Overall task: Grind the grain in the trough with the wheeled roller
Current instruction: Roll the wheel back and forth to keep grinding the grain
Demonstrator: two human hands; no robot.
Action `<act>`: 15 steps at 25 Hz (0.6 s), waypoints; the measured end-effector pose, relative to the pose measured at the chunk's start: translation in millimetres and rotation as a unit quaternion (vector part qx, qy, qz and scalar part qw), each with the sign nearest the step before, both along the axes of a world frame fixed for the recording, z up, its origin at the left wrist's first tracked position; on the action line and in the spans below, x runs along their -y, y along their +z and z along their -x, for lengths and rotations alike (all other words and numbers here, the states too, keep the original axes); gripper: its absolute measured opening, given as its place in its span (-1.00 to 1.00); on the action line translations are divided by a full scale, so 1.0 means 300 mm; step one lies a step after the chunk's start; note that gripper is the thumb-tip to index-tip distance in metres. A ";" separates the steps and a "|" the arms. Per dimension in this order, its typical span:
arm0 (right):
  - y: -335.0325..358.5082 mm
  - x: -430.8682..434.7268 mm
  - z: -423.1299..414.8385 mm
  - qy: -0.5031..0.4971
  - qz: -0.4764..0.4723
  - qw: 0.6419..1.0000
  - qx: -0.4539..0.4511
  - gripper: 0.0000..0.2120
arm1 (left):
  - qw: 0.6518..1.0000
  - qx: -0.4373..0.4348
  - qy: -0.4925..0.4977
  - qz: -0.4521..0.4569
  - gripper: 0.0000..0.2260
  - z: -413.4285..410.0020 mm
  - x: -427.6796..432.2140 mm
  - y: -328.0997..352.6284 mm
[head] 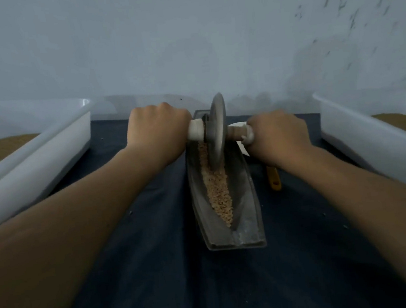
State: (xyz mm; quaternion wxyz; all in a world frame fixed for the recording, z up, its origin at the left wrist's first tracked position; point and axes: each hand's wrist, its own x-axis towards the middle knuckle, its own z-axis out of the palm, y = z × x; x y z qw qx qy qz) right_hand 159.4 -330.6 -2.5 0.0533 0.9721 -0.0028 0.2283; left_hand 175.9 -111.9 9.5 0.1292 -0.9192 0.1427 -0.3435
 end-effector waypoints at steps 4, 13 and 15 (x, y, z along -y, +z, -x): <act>-0.019 0.030 0.179 0.036 0.044 0.997 0.050 -0.76 | 0.999 0.029 -0.032 -0.020 -0.78 0.149 -0.053 -0.028; 0.036 -0.003 0.108 0.042 0.059 0.997 0.010 -0.81 | 1.000 0.012 -0.019 0.001 -0.82 0.068 -0.049 -0.052; 0.040 -0.025 0.014 0.020 0.027 0.999 -0.016 -0.88 | 1.000 -0.008 0.005 0.023 -0.97 -0.004 -0.016 -0.032</act>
